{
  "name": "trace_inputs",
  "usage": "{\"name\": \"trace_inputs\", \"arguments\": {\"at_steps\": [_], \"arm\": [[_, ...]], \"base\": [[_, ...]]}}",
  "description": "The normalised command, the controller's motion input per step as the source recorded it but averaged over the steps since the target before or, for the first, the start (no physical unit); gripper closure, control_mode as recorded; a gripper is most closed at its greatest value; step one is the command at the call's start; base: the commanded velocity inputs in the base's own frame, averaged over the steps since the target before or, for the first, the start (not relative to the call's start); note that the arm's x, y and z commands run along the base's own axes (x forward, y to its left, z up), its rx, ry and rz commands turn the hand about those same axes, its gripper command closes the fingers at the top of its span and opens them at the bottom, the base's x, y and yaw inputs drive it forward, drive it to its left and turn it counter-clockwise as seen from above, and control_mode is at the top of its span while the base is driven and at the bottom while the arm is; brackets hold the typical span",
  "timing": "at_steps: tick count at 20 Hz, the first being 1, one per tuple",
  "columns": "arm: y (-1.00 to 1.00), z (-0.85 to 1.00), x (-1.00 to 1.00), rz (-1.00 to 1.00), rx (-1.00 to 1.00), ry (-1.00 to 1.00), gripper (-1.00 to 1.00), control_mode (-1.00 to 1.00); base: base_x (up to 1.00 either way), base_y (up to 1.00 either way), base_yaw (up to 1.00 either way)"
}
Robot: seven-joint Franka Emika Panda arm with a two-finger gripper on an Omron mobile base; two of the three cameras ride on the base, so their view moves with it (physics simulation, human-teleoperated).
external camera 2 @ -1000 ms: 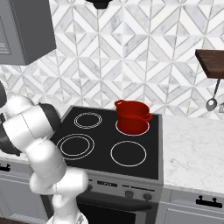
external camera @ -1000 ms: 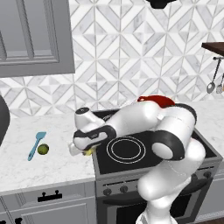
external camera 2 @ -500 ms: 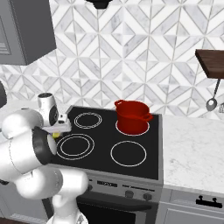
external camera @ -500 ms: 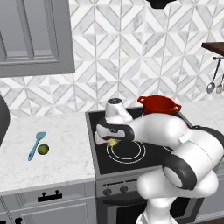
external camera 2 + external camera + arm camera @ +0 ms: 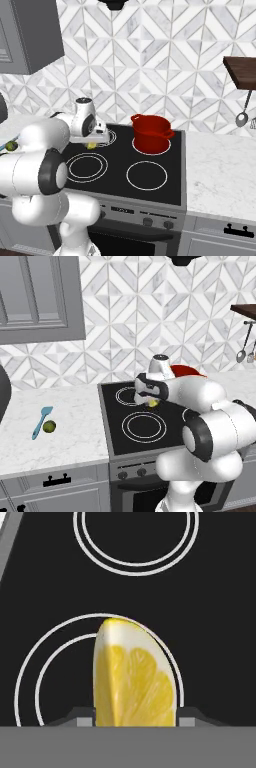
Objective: Put the lime and lemon wedge in the pot. Retrieve the spatula and lightly stir the vegetables in the pot.
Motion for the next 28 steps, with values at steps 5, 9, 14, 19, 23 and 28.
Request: {"name": "trace_inputs", "arguments": {"at_steps": [5, 9, 14, 19, 23, 28], "arm": [[-0.97, 0.96, 0.78, -0.12, 0.0, -0.02, 1.0, -1.0], [-0.75, 0.35, 0.52, -0.1, 0.02, -0.05, 1.0, -1.0], [-0.27, -0.02, 0.18, -0.06, 0.0, 0.04, 1.0, -1.0], [-0.11, -0.15, 0.09, -0.04, 0.0, 0.02, 1.0, -1.0], [-0.31, -0.22, 0.12, -0.05, 0.0, 0.0, 1.0, -1.0], [-0.51, -0.18, 0.27, -0.06, 0.0, 0.0, 1.0, -1.0]], "base": [[0.0, 0.0, 0.0], [0.0, 0.0, 0.0], [0.0, 0.0, 0.0], [0.0, 0.0, 0.0], [0.0, 0.0, 0.0], [0.0, 0.0, 0.0]]}}
